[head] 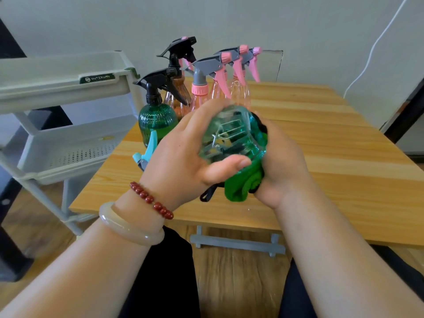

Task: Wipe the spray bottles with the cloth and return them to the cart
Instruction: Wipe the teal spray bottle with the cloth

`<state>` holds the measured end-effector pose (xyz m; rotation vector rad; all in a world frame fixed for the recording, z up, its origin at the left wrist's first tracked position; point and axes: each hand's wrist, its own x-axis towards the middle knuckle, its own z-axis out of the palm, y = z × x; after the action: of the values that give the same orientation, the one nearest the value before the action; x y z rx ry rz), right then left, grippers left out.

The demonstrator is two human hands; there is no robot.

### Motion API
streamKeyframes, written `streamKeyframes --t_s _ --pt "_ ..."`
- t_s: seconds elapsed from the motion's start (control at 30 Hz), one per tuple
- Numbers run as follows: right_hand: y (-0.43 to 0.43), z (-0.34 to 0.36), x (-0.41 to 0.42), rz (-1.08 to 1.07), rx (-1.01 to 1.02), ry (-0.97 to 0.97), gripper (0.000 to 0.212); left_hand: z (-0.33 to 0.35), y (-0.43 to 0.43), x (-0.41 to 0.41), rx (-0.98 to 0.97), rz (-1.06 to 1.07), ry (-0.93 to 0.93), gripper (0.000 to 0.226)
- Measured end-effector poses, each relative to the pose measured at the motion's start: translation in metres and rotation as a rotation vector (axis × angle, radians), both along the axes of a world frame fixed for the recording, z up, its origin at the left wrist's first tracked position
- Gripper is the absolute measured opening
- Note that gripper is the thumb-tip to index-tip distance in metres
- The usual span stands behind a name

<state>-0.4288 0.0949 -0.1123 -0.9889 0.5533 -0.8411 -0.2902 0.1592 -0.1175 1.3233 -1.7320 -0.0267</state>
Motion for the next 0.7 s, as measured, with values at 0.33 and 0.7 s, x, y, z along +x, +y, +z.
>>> streamKeyframes --t_s 0.33,0.7 --pt "0.0010 -0.0046 0.0000 -0.081 -0.275 -0.038 0.028 0.0033 0.0010 0.0026 -0.034 -0.008 -0.024 0.072" --pt "0.0004 -0.0009 -0.0020 -0.012 -0.077 -0.064 0.034 -0.0025 0.0006 0.0005 -0.046 0.031 -0.040 0.073"
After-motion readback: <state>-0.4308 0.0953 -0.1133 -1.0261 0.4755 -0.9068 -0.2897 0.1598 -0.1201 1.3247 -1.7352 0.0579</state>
